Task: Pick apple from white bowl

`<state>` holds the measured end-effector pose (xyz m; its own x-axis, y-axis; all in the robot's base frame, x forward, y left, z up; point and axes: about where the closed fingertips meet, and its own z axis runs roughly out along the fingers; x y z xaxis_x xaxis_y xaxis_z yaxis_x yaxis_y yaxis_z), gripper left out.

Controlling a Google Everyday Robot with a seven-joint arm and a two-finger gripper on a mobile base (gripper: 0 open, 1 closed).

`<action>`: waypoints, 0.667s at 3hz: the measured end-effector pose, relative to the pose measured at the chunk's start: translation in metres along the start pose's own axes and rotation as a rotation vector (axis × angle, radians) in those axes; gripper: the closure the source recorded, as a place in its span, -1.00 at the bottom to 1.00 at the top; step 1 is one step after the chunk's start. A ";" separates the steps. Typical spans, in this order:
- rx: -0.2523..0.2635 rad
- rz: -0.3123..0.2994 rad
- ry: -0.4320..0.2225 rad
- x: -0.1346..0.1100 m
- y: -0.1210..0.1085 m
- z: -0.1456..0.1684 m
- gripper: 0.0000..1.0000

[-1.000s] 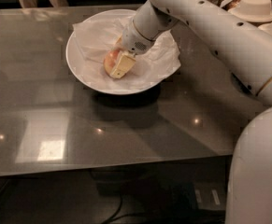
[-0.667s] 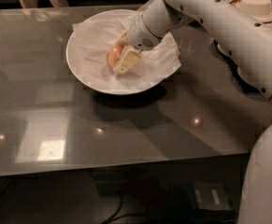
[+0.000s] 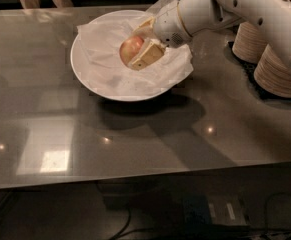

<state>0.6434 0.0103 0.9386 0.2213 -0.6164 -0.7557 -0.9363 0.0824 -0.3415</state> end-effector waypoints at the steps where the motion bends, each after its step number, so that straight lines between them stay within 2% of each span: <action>1: -0.006 0.073 -0.078 -0.009 0.009 -0.032 1.00; 2: -0.070 0.100 -0.195 -0.026 0.018 -0.057 1.00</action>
Offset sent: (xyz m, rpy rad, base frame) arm -0.0632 -0.0467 0.0844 0.3264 0.1614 0.1543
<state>0.6049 -0.0165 0.9841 0.1687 -0.4445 -0.8797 -0.9713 0.0766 -0.2250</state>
